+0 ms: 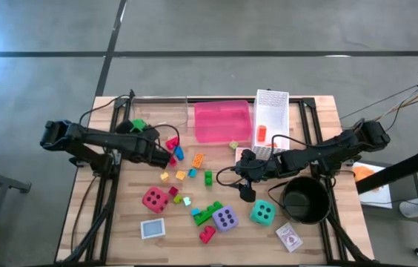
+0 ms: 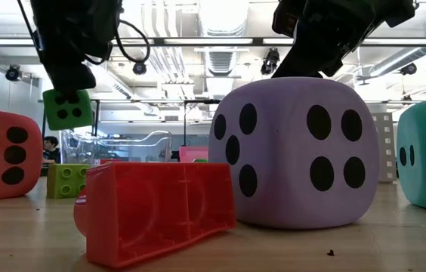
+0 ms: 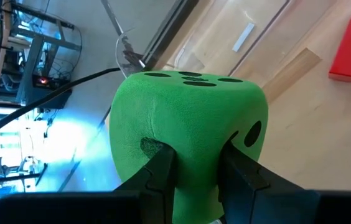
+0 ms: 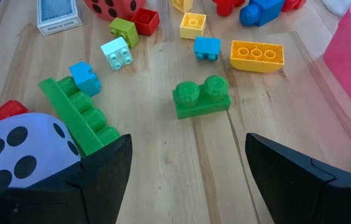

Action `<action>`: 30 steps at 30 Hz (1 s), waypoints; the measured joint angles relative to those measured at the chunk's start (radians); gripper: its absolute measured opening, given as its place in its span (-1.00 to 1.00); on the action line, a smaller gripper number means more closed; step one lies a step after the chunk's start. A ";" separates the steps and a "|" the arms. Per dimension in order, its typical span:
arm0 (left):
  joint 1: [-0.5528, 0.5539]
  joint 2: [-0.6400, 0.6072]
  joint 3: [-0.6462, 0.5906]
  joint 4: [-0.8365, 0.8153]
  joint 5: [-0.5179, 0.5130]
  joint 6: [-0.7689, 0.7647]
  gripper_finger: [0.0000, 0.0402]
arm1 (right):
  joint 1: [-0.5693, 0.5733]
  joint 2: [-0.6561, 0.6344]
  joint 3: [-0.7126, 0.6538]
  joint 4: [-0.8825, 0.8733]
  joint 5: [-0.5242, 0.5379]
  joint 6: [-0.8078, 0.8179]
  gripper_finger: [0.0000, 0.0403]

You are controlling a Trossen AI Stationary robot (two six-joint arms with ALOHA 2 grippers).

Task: Pick & Place Toys
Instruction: Put the green die into the transparent bin

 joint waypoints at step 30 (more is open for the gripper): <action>0.315 -0.003 0.158 0.188 -0.038 0.418 -0.58 | 0.000 0.000 0.000 0.000 0.000 0.000 0.52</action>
